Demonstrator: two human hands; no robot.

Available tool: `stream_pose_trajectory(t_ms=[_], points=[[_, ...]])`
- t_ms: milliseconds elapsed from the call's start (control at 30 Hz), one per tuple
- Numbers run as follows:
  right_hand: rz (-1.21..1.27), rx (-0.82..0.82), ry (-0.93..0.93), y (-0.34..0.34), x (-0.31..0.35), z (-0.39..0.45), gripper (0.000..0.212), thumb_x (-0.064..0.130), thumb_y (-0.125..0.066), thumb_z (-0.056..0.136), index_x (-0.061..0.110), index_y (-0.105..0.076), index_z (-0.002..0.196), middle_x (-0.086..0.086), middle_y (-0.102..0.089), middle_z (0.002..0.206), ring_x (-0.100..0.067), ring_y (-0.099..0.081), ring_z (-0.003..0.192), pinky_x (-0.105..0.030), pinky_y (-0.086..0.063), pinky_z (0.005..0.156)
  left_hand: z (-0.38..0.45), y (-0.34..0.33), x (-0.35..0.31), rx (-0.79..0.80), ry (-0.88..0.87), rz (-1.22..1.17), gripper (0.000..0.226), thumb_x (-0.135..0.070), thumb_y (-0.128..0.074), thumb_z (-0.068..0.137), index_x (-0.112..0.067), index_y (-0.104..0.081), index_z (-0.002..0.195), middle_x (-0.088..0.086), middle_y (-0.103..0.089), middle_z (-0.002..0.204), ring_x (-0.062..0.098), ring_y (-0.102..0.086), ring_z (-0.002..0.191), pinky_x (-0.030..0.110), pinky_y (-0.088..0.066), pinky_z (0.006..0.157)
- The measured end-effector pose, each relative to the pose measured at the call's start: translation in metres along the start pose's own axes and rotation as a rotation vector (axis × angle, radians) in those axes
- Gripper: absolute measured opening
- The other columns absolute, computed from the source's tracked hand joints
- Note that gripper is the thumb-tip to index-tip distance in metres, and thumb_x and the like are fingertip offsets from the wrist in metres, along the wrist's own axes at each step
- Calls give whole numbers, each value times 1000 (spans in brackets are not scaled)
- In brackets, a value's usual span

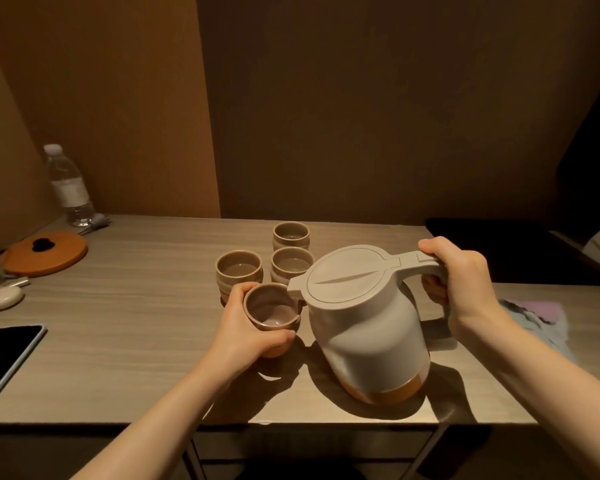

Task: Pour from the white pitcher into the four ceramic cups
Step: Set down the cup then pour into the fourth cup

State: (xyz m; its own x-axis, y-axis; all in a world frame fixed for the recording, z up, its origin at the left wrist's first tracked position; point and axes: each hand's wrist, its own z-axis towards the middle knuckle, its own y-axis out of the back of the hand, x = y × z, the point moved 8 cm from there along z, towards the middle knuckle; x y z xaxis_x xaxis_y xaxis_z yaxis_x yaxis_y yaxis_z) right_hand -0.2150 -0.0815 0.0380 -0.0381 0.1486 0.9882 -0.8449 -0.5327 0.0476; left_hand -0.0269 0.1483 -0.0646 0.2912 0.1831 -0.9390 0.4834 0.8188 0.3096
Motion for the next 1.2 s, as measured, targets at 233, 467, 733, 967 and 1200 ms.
stream_pose_trajectory(t_ms=[233, 467, 733, 967, 1200], points=[[-50, 21, 27, -7, 5, 1, 41, 27, -58, 87, 8, -51, 51, 3, -40, 40, -11, -36, 44, -28, -29, 48, -4, 4, -1, -15, -30, -2, 87, -18, -94, 49, -28, -47, 121, -13, -59, 113, 3, -57, 106, 15, -45, 83], [-81, 48, 47, -16, 11, 3, 41, 25, -57, 88, 6, -51, 51, 1, -40, 42, -9, -35, 41, -25, -29, 45, -4, 21, -18, -45, -113, 57, 85, -22, -93, 51, -33, -47, 121, -16, -59, 113, 4, -57, 106, 22, -47, 87], [-134, 91, 103, -32, 20, 5, 44, 22, -57, 89, 5, -52, 49, 2, -40, 39, -5, -34, 36, -19, -29, 40, 1, 29, -27, -46, -176, 218, 88, -26, -91, 52, -38, -44, 125, -19, -54, 119, 3, -51, 110, 17, -40, 86], [-185, 145, 155, -48, 28, 7, 42, 20, -57, 89, -4, -54, 55, -7, -40, 45, -8, -32, 37, -18, -26, 38, -3, 35, -27, -62, -199, 274, 85, -24, -90, 52, -43, -40, 119, -21, -51, 116, 3, -48, 111, 16, -38, 85], [-221, 178, 181, -59, 34, 7, 42, 19, -57, 89, -5, -55, 55, -11, -43, 49, -10, -34, 41, -18, -29, 41, -6, 39, -25, -68, -200, 291, 80, -24, -89, 52, -39, -44, 116, -18, -53, 114, 5, -50, 109, 14, -37, 81]])
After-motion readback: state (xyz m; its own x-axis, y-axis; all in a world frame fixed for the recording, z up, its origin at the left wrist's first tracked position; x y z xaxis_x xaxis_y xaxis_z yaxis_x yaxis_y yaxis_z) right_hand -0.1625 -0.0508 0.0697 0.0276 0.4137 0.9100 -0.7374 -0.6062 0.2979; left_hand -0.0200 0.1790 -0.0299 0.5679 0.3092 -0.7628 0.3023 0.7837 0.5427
